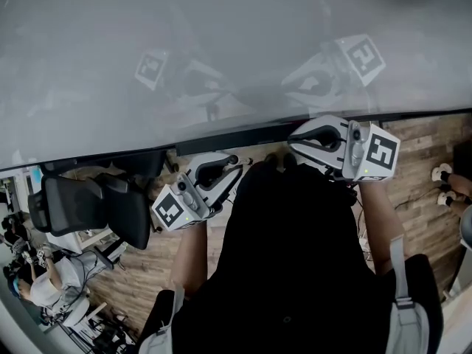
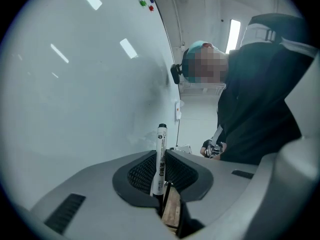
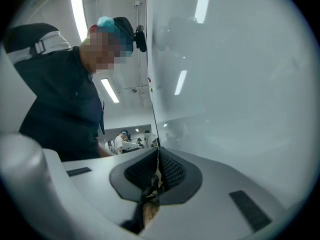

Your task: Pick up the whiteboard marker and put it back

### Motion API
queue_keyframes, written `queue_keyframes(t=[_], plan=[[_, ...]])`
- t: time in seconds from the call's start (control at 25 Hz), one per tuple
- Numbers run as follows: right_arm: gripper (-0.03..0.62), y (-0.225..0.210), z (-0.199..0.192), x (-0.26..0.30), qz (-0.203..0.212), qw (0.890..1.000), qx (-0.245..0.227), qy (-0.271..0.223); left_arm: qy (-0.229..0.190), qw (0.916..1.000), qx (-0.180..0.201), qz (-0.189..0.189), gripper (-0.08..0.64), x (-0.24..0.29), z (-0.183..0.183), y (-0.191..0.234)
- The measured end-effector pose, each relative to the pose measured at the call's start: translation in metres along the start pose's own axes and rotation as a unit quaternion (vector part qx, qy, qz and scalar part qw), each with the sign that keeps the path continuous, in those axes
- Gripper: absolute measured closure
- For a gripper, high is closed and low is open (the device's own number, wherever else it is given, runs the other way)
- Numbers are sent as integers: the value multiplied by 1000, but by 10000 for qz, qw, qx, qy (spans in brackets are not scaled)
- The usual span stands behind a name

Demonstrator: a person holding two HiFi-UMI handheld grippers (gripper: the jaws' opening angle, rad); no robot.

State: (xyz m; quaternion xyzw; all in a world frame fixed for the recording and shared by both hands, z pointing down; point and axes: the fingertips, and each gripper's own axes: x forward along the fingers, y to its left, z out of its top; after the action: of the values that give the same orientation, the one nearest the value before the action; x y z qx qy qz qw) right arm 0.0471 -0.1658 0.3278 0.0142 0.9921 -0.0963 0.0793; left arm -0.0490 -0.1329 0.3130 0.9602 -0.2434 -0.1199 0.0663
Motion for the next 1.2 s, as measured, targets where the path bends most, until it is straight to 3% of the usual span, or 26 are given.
queue_keyframes(t=[0.4, 1.2], plan=[[572, 8, 0, 22, 93, 9999, 106, -67, 11, 9997, -235, -26, 489, -23, -13, 8], [572, 12, -15, 17, 276, 9995, 103, 78, 87, 9991, -425, -33, 489, -11, -22, 6]])
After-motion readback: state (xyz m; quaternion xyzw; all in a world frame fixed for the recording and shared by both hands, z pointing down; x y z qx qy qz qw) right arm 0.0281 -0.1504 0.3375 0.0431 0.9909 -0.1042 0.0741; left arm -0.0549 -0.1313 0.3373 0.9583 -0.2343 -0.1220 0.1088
